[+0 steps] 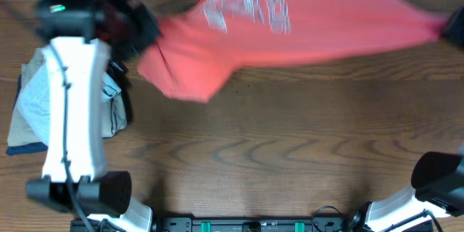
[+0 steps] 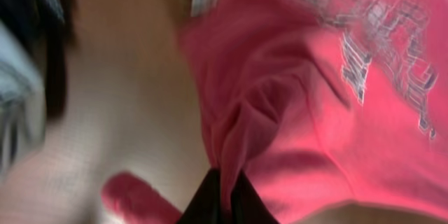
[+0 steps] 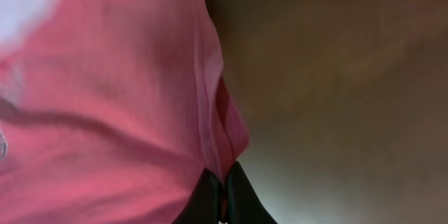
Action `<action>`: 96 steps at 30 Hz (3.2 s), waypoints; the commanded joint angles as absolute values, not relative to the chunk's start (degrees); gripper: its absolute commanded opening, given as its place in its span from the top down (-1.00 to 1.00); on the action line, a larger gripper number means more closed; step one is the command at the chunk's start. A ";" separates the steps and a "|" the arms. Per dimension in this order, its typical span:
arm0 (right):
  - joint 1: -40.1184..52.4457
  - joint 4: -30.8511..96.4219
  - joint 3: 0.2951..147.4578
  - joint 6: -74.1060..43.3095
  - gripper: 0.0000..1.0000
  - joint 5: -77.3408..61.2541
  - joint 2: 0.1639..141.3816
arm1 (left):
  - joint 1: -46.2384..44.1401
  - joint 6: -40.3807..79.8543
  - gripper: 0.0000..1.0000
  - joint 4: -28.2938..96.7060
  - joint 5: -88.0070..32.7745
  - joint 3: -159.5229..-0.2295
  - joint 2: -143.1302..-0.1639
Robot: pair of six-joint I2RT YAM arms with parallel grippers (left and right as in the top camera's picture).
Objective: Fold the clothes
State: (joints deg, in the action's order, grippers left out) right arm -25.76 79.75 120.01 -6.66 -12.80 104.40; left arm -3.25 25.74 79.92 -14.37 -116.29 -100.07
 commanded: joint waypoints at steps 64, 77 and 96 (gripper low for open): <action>-21.67 47.57 74.35 -9.58 0.09 0.27 108.71 | -1.63 28.99 -0.35 42.74 -0.93 -61.80 -94.30; -21.69 40.64 63.90 -9.65 0.44 -0.67 109.08 | -1.69 29.04 -0.40 31.03 -1.43 -52.40 -94.32; -22.94 43.90 63.72 -11.03 0.98 2.61 109.08 | -1.69 28.75 0.88 29.69 -6.00 -46.87 -94.32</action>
State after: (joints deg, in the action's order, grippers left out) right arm -22.04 42.72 65.41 -10.07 1.15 108.05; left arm -1.93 29.04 29.47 -6.04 -48.40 -94.08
